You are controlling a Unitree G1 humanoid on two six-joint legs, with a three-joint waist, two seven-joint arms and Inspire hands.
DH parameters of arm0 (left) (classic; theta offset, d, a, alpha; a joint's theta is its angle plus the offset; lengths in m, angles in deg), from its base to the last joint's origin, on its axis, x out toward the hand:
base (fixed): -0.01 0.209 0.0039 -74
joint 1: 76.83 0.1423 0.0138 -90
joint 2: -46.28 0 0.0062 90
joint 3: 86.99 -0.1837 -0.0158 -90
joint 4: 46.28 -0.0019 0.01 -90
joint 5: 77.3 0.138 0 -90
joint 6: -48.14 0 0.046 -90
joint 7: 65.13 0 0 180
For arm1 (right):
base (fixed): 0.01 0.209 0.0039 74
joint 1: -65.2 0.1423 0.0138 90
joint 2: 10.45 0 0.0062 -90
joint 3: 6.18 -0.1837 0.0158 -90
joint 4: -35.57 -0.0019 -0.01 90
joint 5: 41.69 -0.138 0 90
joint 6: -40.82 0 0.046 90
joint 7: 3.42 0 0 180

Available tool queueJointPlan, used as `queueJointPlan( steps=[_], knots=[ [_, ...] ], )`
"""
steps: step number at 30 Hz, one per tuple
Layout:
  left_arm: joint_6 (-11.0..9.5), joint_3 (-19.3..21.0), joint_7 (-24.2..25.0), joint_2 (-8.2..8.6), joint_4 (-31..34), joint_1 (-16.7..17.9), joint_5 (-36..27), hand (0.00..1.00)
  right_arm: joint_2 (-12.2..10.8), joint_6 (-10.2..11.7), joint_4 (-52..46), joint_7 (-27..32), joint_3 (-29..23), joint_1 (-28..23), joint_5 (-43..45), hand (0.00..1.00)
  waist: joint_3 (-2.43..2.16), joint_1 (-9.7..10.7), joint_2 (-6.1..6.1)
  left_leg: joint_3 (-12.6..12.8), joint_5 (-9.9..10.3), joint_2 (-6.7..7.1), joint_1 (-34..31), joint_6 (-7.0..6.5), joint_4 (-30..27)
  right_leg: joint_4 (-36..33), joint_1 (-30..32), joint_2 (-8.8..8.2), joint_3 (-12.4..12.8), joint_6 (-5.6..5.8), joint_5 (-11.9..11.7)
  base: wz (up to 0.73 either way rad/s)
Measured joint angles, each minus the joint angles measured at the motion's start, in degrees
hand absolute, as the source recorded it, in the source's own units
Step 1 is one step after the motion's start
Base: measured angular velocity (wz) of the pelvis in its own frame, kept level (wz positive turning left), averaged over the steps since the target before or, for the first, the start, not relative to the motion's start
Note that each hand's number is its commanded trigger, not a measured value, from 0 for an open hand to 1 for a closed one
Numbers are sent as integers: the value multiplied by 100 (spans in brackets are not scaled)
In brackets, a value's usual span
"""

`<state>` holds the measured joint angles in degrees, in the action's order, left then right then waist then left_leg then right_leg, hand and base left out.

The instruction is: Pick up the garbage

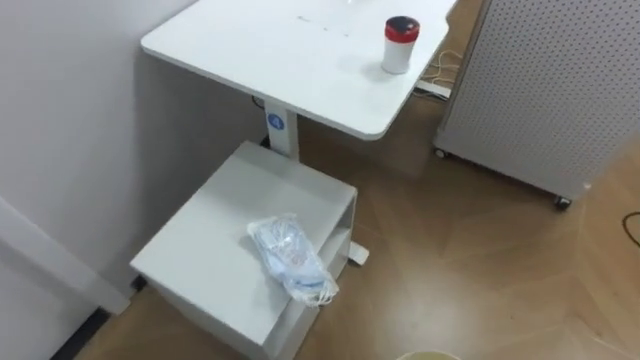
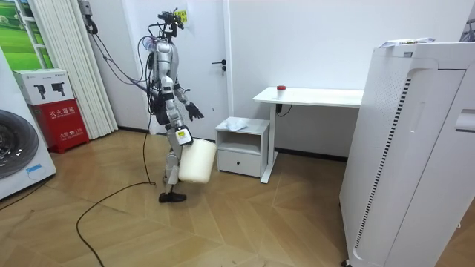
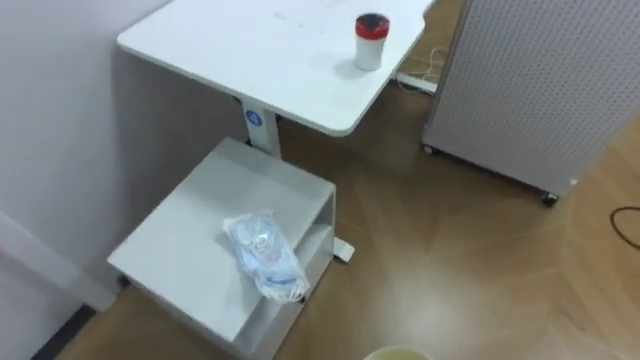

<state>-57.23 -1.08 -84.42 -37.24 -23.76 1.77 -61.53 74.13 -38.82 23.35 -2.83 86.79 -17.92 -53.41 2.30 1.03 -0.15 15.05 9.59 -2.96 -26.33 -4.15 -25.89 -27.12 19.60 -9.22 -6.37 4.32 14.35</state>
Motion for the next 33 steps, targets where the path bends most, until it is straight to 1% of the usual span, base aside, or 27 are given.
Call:
queueJointPlan(
  steps=[1, 2, 3, 4, 5, 6, 7, 8, 9, 10, 11, 12, 13, 14, 16, 17, 18, 20, 21, 22, 24, 25, 27, 29, 30, 31, 33],
  knots=[
    [-15, -53, -82, 36, 66, -78, -11, 0, -19, 3, 9, 3, 26, 70, -7, 100, -3, -20, -25, 180, 1, -36, -87, -5, -54, -82, 147, -37, -63, 14, 24, -11],
    [-23, -133, -254, 73, 73, -253, -9, 0, -37, 10, 7, 0, 84, 209, -72, 100, 10, -23, -16, 236, 9, -49, -162, -19, -90, -91, 282, -72, -234, 5, -8, -28],
    [-59, -169, -401, 112, 44, -421, -53, 0, -62, 16, 5, -1, 148, 344, -119, 100, 37, -12, 10, 232, 28, -52, -206, -46, -145, -7, 360, -63, -357, -29, -45, -27],
    [-102, -176, -446, 140, 28, -489, -61, 0, -66, 21, 4, 2, 184, 400, -136, 100, 58, 1, 43, 228, 40, -54, -220, -60, -172, 29, 346, -44, -426, -28, -42, -32],
    [-183, -176, -522, 189, 17, -638, -74, 0, -57, 15, 10, 14, 280, 524, -151, 100, 106, 47, 125, 207, 47, -87, -263, -62, -189, 7, 374, -31, -493, -52, -72, -25],
    [-262, -176, -551, 188, 11, -815, -137, 0, -60, 7, -7, 29, 367, 622, -152, 100, 141, 95, 192, 210, 50, -116, -348, -57, -186, -157, 538, -23, -507, -86, -72, -19],
    [-267, -175, -565, 185, 6, -913, -178, 0, -58, 8, -27, 44, 408, 666, -153, 100, 155, 137, 216, 210, 46, -129, -422, -55, -217, -251, 637, -26, -511, -109, -59, -7],
    [-267, -178, -649, 163, -3, -1087, -188, 0, -56, 4, -41, 78, 499, 775, -164, 100, 179, 200, 254, 216, 44, -176, -578, -54, -361, -452, 833, -29, -500, -161, -27, -9],
    [-279, -180, -743, 136, -7, -1223, -188, 0, -53, 5, -64, 123, 590, 837, -182, 100, 187, 228, 268, 250, 56, -235, -717, -47, -504, -641, 1037, -34, -502, -214, 5, -15],
    [-299, -185, -795, 117, -6, -1276, -188, 0, -54, 8, -101, 133, 622, 860, -194, 100, 193, 248, 269, 258, 63, -260, -779, -41, -567, -738, 1120, -42, -507, -245, 25, -16],
    [-346, -219, -917, 73, -6, -1353, -200, 0, -47, 14, -167, 172, 713, 908, -274, 100, 211, 337, 298, 263, 75, -316, -913, -42, -673, -910, 1274, -47, -519, -288, 66, -12],
    [-360, -335, -1017, 20, -6, -1434, -325, 0, -39, 33, -284, 216, 796, 928, -424, 100, 229, 402, 323, 271, 97, -368, -1038, -22, -783, -1042, 1432, -56, -524, -330, 118, -9],
    [-365, -395, -1059, -8, -7, -1475, -413, 0, -33, 61, -337, 246, 859, 932, -469, 100, 235, 437, 334, 274, 104, -392, -1100, -11, -821, -1090, 1507, -66, -527, -327, 135, -14],
    [-372, -432, -1149, -62, -6, -1551, -543, 0, -20, 108, -425, 285, 934, 930, -497, 100, 252, 500, 364, 273, 86, -456, -1232, 3, -888, -1133, 1665, -47, -545, -339, 164, -20],
    [-378, -480, -1327, -110, -7, -1654, -795, 0, 10, 172, -576, 324, 1032, 934, -548, 100, 255, 553, 387, 301, 72, -532, -1427, 21, -986, -1233, 1859, -53, -587, -390, 133, -22],
    [-384, -535, -1433, -134, -7, -1725, -966, 0, 49, 214, -677, 366, 1136, 923, -648, 100, 261, 626, 397, 323, 57, -559, -1549, 25, -1039, -1311, 1996, -73, -622, -391, 102, -10],
    [-384, -555, -1521, -160, -12, -1799, -1076, 0, 52, 230, -741, 369, 1169, 911, -782, 100, 266, 713, 417, 317, 56, -596, -1684, 25, -1123, -1391, 2127, -66, -633, -419, 96, -6],
    [-386, -605, -1617, -180, -9, -1924, -1154, 0, 51, 229, -820, 369, 1180, 940, -997, 100, 279, 807, 439, 311, 57, -663, -1868, 26, -1235, -1476, 2303, -42, -647, -479, 96, -3],
    [-387, -650, -1664, -191, -7, -2021, -1172, 0, 55, 236, -881, 369, 1186, 942, -1109, 100, 284, 826, 447, 318, 59, -709, -1990, 29, -1290, -1508, 2432, -21, -639, -491, 98, -9],
    [-388, -667, -1686, -199, -6, -2066, -1176, 0, 56, 256, -907, 369, 1195, 944, -1148, 100, 287, 830, 449, 335, 59, -734, -2043, 29, -1311, -1523, 2490, -8, -633, -500, 94, -15],
    [-388, -687, -1839, -219, -6, -2239, -1163, 0, 70, 273, -1009, 370, 1218, 975, -1232, 100, 309, 846, 483, 332, 81, -837, -2269, 31, -1462, -1588, 2692, 55, -639, -583, 79, -13],
    [-388, -687, -1880, -234, -6, -2284, -1163, 0, 79, 270, -1035, 371, 1229, 979, -1231, 100, 310, 859, 484, 327, 86, -848, -2322, 39, -1505, -1613, 2747, 63, -637, -596, 85, -3],
    [-388, -686, -2091, -344, -3, -2406, -1120, 0, 88, 301, -1172, 376, 1284, 995, -1294, 100, 324, 982, 486, 307, 128, -852, -2501, 66, -1635, -1808, 2946, 30, -630, -645, 157, 5],
    [-388, -722, -2239, -428, -3, -2507, -1100, 0, 90, 335, -1202, 432, 1371, 999, -1351, 100, 334, 1002, 485, 299, 196, -879, -2599, 97, -1763, -1930, 3046, 35, -624, -677, 233, -2],
    [-389, -798, -2368, -513, 1, -2558, -990, 0, 89, 334, -1276, 455, 1402, 994, -1356, 100, 336, 1026, 487, 297, 226, -896, -2652, 112, -1821, -1993, 3104, 35, -626, -696, 274, -4],
    [-389, -829, -2426, -546, 4, -2576, -920, 0, 92, 335, -1308, 466, 1432, 995, -1358, 100, 337, 1038, 489, 297, 237, -932, -2678, 122, -1839, -2010, 3135, 39, -626, -703, 283, -4],
    [-387, -1046, -2653, -611, 5, -2666, -626, 0, 100, 333, -1380, 481, 1477, 1021, -1400, 100, 342, 1070, 489, 297, 282, -952, -2772, 144, -1918, -2100, 3242, 30, -622, -727, 342, -2]
  ],
)
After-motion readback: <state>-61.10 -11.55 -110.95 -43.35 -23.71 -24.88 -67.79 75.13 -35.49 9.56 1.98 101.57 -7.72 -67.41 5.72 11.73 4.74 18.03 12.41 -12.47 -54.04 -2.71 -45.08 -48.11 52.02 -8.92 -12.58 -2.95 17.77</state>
